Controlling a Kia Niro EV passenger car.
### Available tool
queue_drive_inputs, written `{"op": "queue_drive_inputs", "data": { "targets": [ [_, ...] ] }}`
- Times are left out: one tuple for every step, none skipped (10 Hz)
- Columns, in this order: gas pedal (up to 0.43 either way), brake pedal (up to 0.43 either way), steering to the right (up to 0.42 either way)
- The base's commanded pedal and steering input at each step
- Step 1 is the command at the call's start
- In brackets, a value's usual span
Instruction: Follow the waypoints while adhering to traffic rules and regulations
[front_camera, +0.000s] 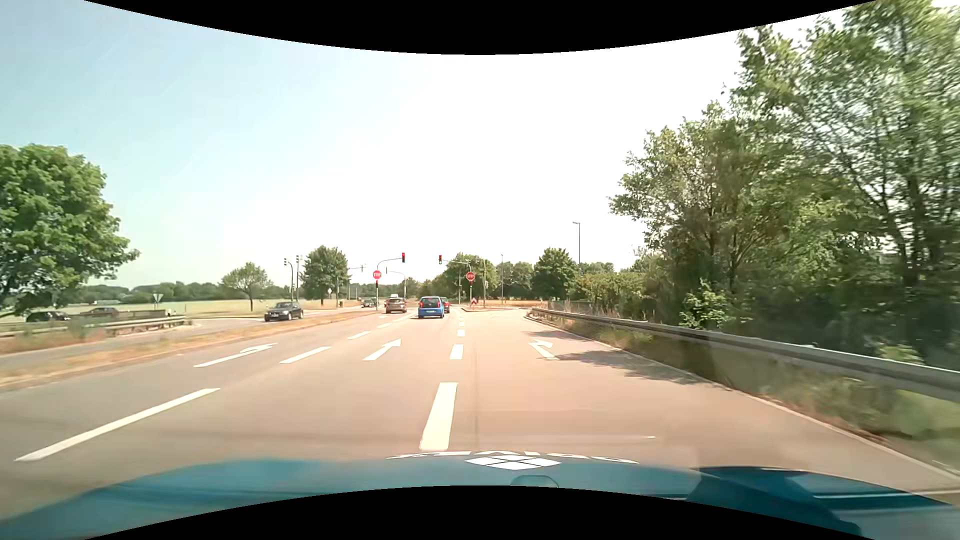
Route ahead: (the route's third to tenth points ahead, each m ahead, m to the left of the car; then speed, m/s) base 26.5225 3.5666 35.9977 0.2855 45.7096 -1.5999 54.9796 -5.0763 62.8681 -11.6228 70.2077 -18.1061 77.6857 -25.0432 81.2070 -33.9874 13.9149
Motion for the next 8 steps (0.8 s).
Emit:
{"op": "queue_drive_inputs", "data": {
  "targets": [
    [0.000,0.232,-0.001],
    [0.000,0.232,-0.003],
    [0.000,0.226,-0.003],
    [0.000,0.220,-0.003],
    [0.000,0.220,-0.004],
    [0.000,0.220,-0.004],
    [0.000,0.226,-0.004],
    [0.000,0.226,-0.003]
  ]
}}
